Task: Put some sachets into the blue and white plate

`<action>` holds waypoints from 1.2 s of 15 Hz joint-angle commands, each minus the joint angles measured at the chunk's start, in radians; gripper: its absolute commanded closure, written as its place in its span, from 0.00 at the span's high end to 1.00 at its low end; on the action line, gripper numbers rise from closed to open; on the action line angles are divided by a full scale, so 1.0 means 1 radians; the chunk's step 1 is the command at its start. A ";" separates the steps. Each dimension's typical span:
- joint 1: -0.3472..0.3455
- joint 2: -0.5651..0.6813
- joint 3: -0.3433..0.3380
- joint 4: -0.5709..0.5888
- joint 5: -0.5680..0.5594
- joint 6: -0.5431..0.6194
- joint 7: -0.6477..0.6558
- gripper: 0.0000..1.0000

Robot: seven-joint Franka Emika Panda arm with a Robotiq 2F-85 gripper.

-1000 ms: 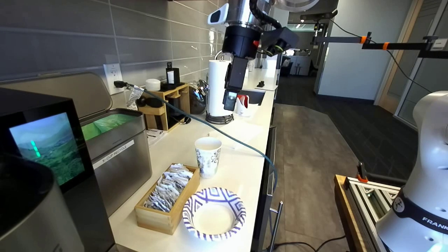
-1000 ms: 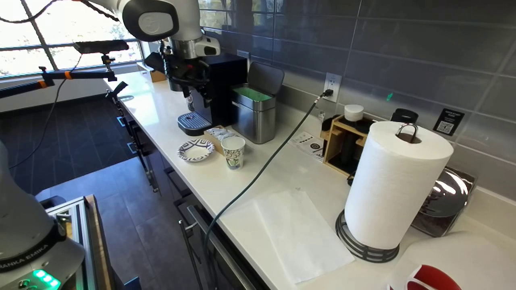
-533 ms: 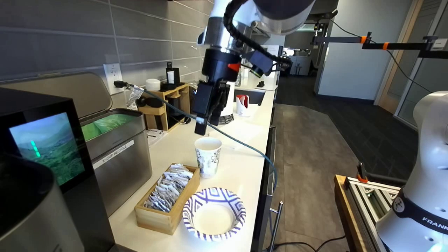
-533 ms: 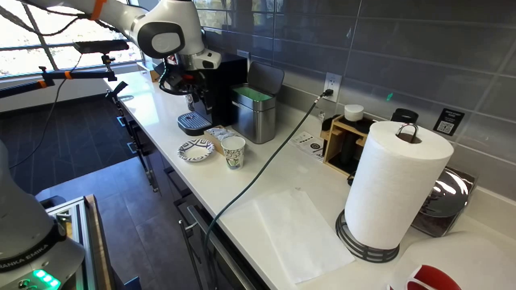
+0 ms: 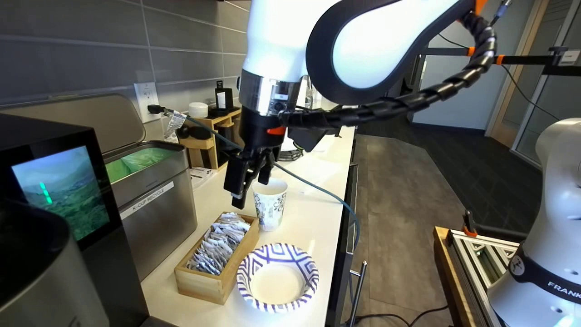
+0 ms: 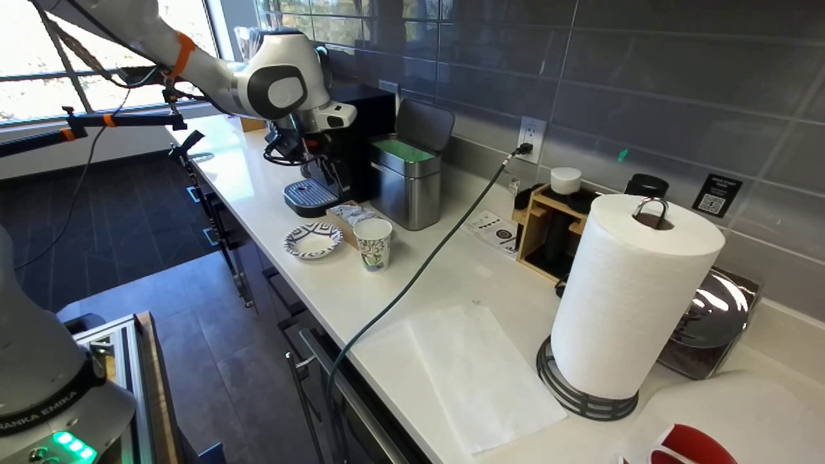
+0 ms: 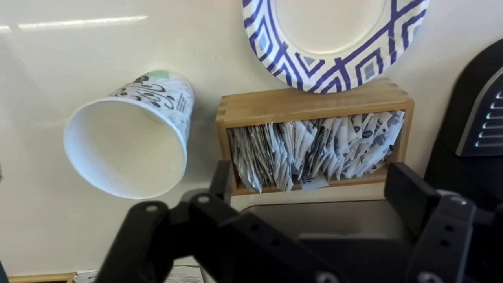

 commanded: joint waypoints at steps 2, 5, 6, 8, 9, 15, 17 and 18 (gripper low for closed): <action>0.015 0.101 -0.003 0.076 -0.059 0.007 0.164 1.00; 0.026 0.163 -0.021 0.136 -0.116 -0.007 0.231 1.00; 0.030 0.180 -0.027 0.153 -0.126 -0.013 0.238 1.00; 0.035 0.216 -0.040 0.192 -0.140 -0.046 0.222 1.00; 0.037 0.231 -0.045 0.209 -0.133 -0.067 0.199 1.00; 0.040 0.233 -0.056 0.204 -0.113 -0.075 0.164 1.00; 0.032 0.246 -0.060 0.198 -0.114 -0.041 0.116 1.00; 0.029 0.256 -0.066 0.201 -0.114 -0.034 0.100 1.00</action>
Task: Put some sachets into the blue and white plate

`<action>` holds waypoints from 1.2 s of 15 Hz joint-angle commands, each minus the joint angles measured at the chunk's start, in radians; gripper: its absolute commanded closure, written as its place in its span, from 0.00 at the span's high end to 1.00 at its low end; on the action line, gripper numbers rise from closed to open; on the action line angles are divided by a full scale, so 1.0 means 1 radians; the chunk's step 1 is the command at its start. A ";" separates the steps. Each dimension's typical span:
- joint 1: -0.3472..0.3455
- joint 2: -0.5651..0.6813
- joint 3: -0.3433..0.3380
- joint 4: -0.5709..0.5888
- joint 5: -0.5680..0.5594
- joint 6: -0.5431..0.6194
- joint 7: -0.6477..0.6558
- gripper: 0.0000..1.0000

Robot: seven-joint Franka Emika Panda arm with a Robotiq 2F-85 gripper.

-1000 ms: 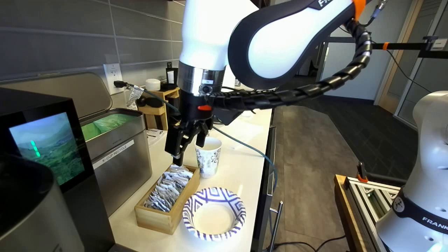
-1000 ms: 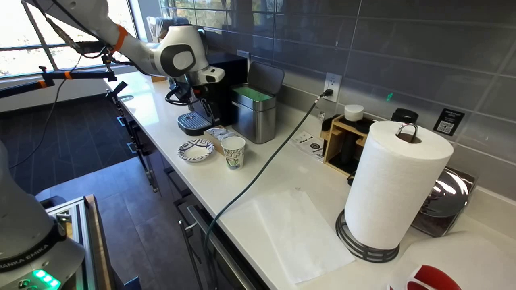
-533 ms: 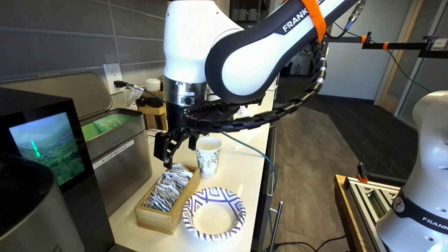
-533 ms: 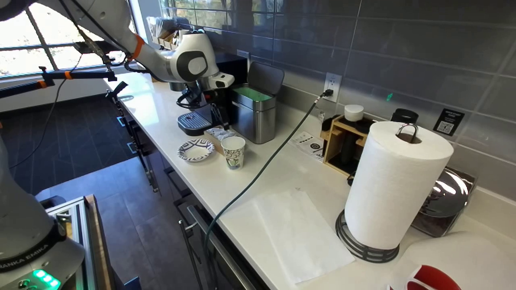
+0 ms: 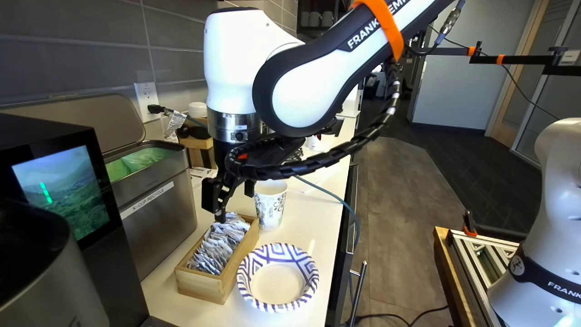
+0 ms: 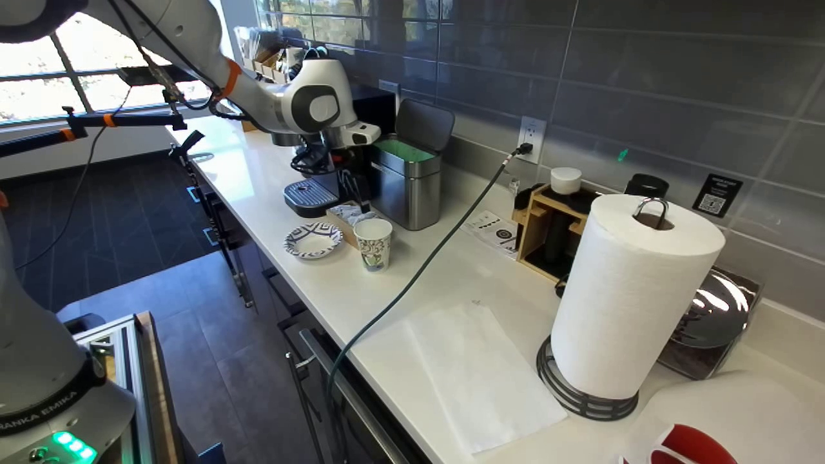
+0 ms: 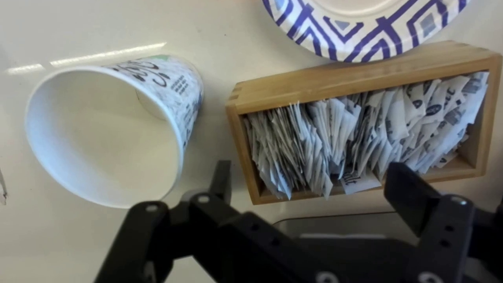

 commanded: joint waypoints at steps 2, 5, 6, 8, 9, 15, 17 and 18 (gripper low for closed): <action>-0.002 0.036 -0.025 -0.001 0.023 0.052 -0.087 1.00; -0.004 0.052 -0.027 -0.004 0.032 0.069 -0.141 0.90; -0.002 0.057 -0.028 -0.004 0.032 0.069 -0.149 0.75; 0.001 0.063 -0.029 -0.005 0.029 0.066 -0.165 0.65; 0.002 0.063 -0.028 -0.008 0.030 0.067 -0.173 0.57; 0.008 0.065 -0.024 -0.014 0.030 0.064 -0.200 0.12; 0.012 0.067 -0.024 -0.013 0.029 0.059 -0.199 0.00; 0.014 0.066 -0.026 -0.011 0.029 0.054 -0.191 0.00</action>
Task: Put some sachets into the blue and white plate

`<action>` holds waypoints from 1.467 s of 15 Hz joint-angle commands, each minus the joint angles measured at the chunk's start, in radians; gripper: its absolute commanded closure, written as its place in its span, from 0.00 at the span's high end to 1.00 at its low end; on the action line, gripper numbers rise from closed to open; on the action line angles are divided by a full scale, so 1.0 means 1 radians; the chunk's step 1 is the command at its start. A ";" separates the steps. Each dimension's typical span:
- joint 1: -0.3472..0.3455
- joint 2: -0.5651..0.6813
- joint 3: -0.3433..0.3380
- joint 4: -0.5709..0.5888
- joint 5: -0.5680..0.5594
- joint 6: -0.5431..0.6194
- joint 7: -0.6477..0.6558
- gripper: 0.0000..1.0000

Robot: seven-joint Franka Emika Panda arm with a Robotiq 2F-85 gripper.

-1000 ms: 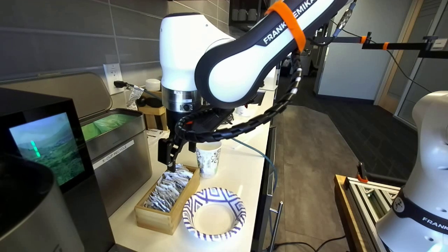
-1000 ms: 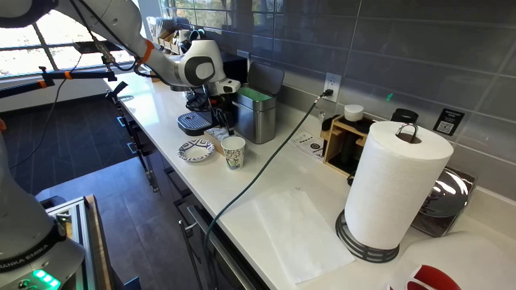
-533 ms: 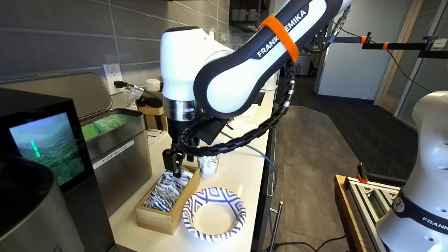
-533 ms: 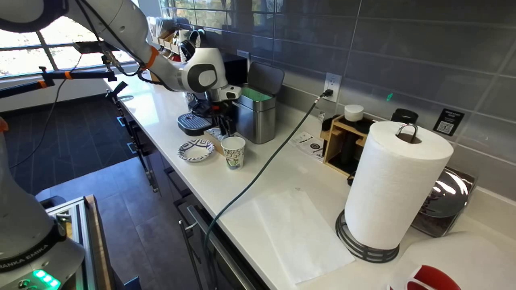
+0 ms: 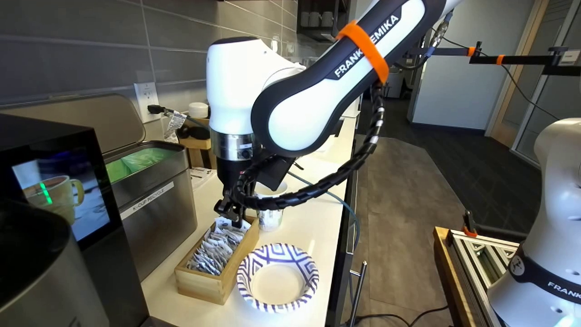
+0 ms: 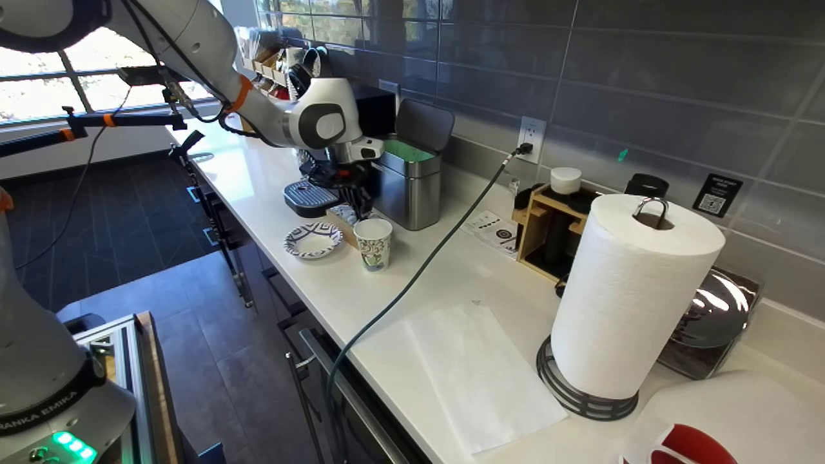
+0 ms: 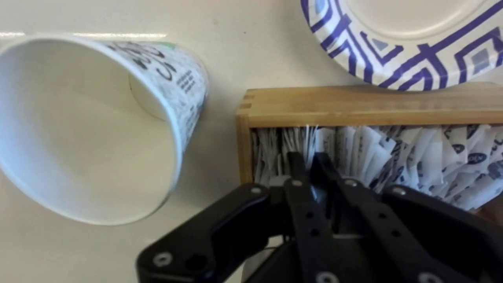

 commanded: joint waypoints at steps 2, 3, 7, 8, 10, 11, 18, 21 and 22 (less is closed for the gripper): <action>0.013 -0.004 -0.008 -0.009 0.016 -0.003 0.004 0.00; 0.013 -0.017 -0.009 -0.015 0.018 -0.009 0.009 0.01; 0.012 -0.065 -0.020 -0.037 0.010 -0.025 0.041 0.01; 0.011 -0.076 -0.023 -0.041 0.007 -0.023 0.052 0.01; 0.009 -0.092 -0.024 -0.043 0.008 -0.028 0.058 0.01; 0.008 -0.098 -0.024 -0.041 0.008 -0.031 0.062 0.01; 0.002 -0.119 -0.009 -0.029 0.041 -0.088 0.051 0.01; -0.006 -0.129 0.005 -0.030 0.107 -0.112 0.012 0.01; -0.009 -0.129 0.010 -0.029 0.138 -0.114 -0.007 0.01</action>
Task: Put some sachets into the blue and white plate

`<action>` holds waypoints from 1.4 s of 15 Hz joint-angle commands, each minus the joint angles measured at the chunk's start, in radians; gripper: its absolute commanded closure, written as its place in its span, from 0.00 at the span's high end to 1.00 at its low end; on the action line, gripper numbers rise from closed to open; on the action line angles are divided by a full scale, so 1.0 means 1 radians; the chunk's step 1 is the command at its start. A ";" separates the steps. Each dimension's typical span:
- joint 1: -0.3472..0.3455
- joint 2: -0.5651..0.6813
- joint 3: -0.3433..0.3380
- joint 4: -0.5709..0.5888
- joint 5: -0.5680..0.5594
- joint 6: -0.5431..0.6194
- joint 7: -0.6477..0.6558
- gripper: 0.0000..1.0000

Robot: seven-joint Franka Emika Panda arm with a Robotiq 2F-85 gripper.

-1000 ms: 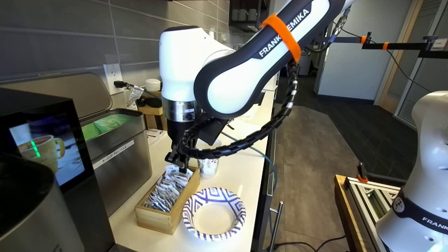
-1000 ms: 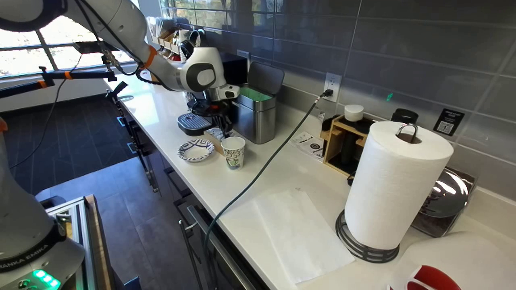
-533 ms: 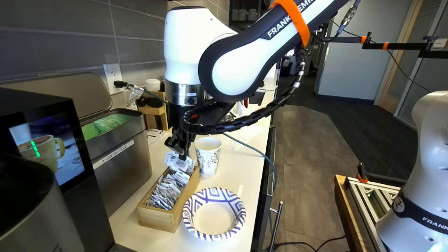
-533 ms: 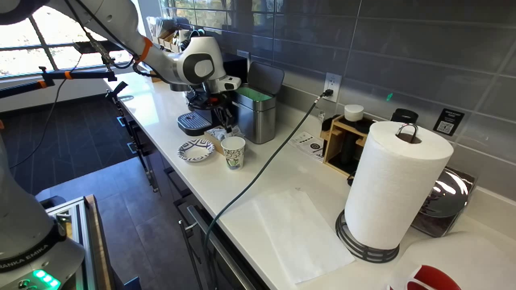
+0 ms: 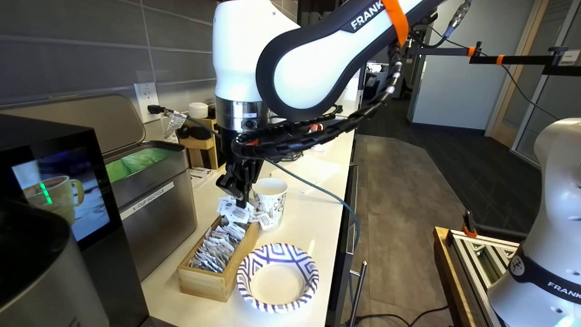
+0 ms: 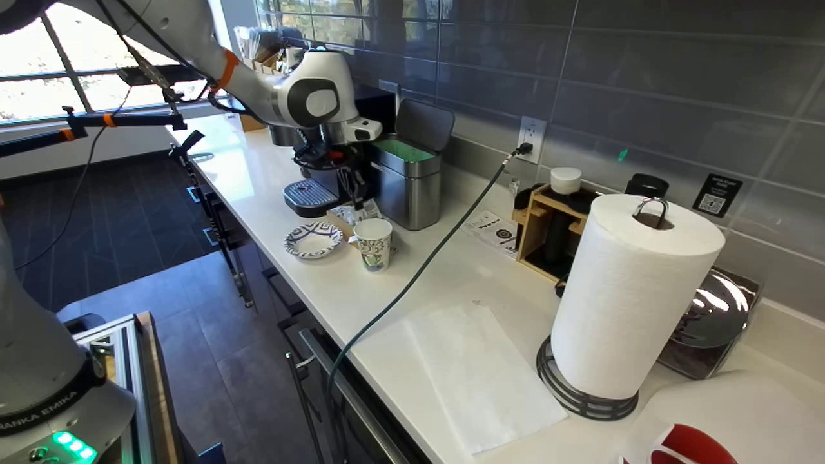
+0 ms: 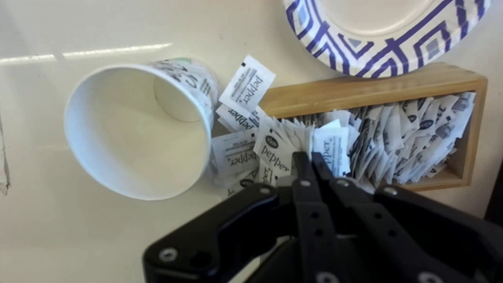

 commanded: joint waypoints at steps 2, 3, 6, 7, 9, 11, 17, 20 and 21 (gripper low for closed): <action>-0.016 -0.025 0.026 -0.014 0.142 -0.021 -0.083 0.01; -0.017 -0.022 0.029 -0.011 0.171 -0.019 -0.101 0.01; -0.019 -0.033 0.032 -0.016 0.221 -0.017 -0.121 0.01; -0.018 -0.040 0.031 -0.023 0.228 -0.011 -0.121 0.01; -0.018 -0.050 0.029 -0.028 0.236 0.004 -0.114 0.01; -0.018 -0.059 0.027 -0.030 0.238 0.012 -0.107 0.01; -0.015 -0.127 0.028 -0.078 0.220 -0.003 -0.082 0.01; -0.019 -0.174 0.027 -0.124 0.223 -0.016 -0.090 0.01; -0.020 -0.189 0.029 -0.141 0.229 -0.020 -0.099 0.01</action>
